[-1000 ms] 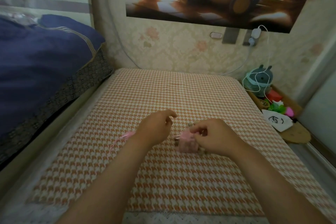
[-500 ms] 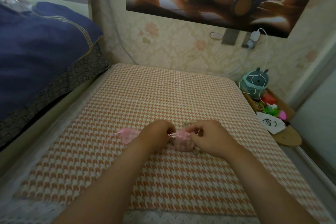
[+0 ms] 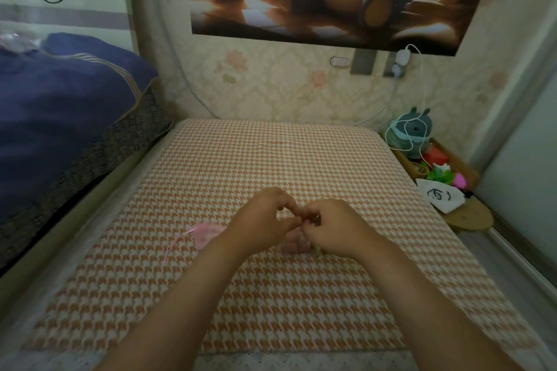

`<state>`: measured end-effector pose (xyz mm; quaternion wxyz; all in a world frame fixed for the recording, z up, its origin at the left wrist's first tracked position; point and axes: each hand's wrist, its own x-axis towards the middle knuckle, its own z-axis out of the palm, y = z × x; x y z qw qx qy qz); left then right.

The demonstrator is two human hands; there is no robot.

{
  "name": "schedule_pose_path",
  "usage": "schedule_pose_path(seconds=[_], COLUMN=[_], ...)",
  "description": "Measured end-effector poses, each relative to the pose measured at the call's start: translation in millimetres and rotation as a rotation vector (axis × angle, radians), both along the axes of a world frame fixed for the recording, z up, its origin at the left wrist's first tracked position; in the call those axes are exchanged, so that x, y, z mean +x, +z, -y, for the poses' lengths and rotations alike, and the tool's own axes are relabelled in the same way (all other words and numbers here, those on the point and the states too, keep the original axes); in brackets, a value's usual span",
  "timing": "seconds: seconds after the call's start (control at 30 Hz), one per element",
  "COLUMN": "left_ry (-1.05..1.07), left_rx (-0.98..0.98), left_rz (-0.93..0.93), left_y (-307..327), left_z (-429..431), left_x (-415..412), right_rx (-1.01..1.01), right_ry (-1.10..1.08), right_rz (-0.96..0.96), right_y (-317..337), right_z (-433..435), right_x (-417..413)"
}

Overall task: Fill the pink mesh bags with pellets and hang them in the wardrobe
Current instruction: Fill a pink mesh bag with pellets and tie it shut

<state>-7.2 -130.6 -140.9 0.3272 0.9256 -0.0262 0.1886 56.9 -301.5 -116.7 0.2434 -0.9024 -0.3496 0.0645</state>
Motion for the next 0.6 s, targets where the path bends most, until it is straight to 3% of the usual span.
schedule_pose_path(seconds=[0.27, 0.6], left_ry=[0.107, 0.044], left_rx=[-0.16, 0.147], left_rz=[-0.085, -0.374], left_y=[2.1, -29.6], left_z=[-0.3, -18.2], left_x=[3.2, 2.8], right_rx=[0.019, 0.042], right_ry=[0.007, 0.002], right_rz=[-0.005, 0.003], right_y=[-1.4, -6.0], right_z=[5.3, 4.4], right_x=[5.0, 6.4])
